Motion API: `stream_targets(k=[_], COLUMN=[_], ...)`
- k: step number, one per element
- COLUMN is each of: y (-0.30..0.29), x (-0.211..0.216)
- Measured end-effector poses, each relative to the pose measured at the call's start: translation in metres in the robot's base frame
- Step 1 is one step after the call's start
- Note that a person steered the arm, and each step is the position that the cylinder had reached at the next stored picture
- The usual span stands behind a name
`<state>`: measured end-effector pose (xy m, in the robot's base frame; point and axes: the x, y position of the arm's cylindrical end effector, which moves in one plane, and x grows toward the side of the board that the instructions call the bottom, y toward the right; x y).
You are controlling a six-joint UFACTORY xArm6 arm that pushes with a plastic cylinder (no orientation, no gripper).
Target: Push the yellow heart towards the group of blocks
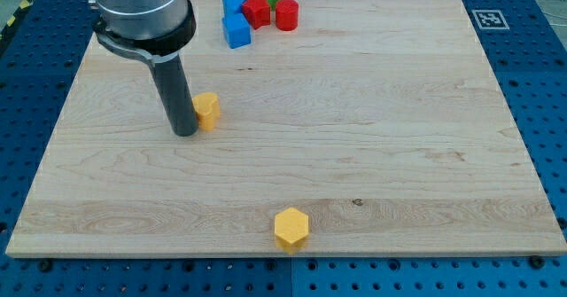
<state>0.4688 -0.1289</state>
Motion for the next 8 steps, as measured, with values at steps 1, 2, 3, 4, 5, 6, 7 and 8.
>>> stream_targets(k=[1,2,3,4,5,6,7,8], y=[0.002,0.002,0.002,0.012,0.028,0.042,0.047,0.047], x=[0.0,-0.003,-0.009,-0.009,-0.009,-0.009,-0.014,-0.038])
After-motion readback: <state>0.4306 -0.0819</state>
